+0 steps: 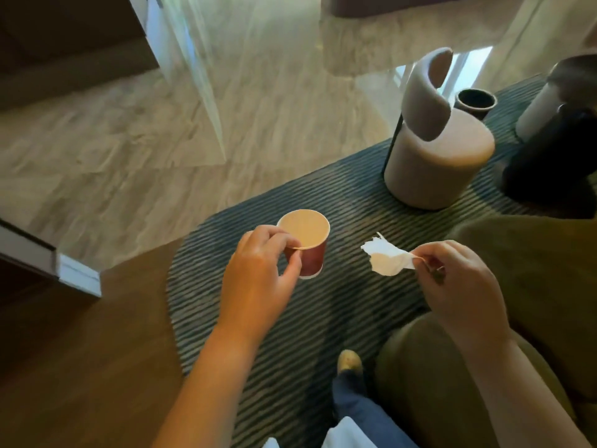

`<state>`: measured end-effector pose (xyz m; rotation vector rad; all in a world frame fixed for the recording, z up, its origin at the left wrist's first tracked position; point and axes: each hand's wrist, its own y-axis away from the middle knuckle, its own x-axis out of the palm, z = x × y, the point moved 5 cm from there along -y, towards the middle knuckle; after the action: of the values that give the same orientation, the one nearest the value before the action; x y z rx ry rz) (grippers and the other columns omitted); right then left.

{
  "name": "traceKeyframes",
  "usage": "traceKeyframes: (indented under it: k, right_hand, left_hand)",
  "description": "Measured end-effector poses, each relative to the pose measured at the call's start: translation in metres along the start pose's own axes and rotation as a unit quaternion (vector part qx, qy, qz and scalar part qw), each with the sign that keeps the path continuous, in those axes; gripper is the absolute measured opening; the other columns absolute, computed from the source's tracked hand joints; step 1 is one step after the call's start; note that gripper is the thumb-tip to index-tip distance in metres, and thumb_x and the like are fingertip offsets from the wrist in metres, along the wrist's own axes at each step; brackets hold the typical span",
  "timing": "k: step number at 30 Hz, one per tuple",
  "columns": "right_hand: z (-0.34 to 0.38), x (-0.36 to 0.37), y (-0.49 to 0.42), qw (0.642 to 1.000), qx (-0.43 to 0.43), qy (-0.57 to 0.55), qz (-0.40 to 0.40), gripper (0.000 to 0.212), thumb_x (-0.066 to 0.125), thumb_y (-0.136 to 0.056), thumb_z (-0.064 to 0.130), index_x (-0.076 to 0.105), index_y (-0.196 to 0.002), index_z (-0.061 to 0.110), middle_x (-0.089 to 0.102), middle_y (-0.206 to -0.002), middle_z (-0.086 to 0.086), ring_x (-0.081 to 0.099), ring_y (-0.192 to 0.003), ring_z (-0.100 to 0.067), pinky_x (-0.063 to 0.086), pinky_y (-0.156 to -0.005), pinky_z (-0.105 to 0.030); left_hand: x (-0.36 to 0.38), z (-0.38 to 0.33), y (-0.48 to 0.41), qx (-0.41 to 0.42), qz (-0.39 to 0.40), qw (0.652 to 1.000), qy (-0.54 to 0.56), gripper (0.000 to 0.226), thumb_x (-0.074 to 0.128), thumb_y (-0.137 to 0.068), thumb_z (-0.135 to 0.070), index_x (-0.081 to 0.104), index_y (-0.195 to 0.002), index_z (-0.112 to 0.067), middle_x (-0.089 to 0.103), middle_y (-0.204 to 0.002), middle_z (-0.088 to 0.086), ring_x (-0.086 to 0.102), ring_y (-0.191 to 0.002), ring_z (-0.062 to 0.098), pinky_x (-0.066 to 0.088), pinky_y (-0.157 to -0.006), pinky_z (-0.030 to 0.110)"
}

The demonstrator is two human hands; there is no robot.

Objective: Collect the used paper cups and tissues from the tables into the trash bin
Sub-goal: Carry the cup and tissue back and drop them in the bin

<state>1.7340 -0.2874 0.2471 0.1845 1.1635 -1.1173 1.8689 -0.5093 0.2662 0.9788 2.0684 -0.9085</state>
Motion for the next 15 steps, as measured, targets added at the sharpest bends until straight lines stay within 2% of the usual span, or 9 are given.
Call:
traceKeyframes:
  k: [2,5,8,12,15]
  right_hand:
    - [-0.02,0.005,-0.053,1.0,0.007,-0.004,-0.01,0.01,0.069,-0.082,0.012,0.069,-0.091,0.011,0.067,-0.087,-0.002,0.055,-0.078,-0.009,0.044,-0.07,-0.02]
    - [-0.043,0.019,-0.131,1.0,-0.004,0.007,-0.024,0.009,0.069,-0.082,0.013,0.069,-0.091,0.011,0.068,-0.089,-0.002,0.056,-0.079,-0.008,0.043,-0.073,-0.018]
    - [-0.06,0.045,-0.204,1.0,-0.016,0.006,-0.024,0.007,0.068,-0.083,0.012,0.069,-0.089,0.011,0.068,-0.087,-0.002,0.058,-0.078,-0.012,0.042,-0.073,-0.018]
    - [-0.068,0.098,-0.289,0.999,-0.026,-0.019,0.01,0.007,0.066,-0.084,0.014,0.068,-0.091,0.012,0.067,-0.088,0.0,0.058,-0.079,-0.011,0.048,-0.073,-0.023]
    - [-0.072,0.148,-0.36,0.999,-0.035,-0.015,0.028,0.006,0.065,-0.084,0.016,0.068,-0.089,0.014,0.066,-0.087,0.002,0.058,-0.079,-0.011,0.047,-0.072,-0.022]
  left_hand:
    - [0.016,-0.006,-0.054,0.006,0.007,1.0,-0.003,0.012,0.066,-0.083,-0.023,0.067,-0.095,-0.019,0.057,-0.101,-0.008,0.053,-0.097,0.013,0.047,-0.08,0.028]
    - [0.039,-0.009,-0.135,0.017,0.008,1.0,-0.013,0.013,0.067,-0.082,-0.022,0.067,-0.095,-0.019,0.058,-0.101,-0.007,0.055,-0.097,0.014,0.048,-0.08,0.03]
    - [0.06,-0.001,-0.206,0.025,0.006,0.999,-0.025,0.014,0.069,-0.08,-0.021,0.067,-0.094,-0.019,0.059,-0.1,-0.007,0.055,-0.095,0.013,0.045,-0.079,0.025]
    - [0.075,0.034,-0.286,0.013,0.006,0.999,-0.029,0.012,0.069,-0.08,-0.02,0.067,-0.092,-0.019,0.058,-0.099,-0.008,0.054,-0.094,0.011,0.043,-0.077,0.023]
    - [0.09,0.078,-0.357,-0.004,-0.007,0.999,-0.034,0.012,0.071,-0.079,-0.017,0.067,-0.09,-0.018,0.059,-0.096,-0.008,0.054,-0.091,0.011,0.039,-0.074,0.019]
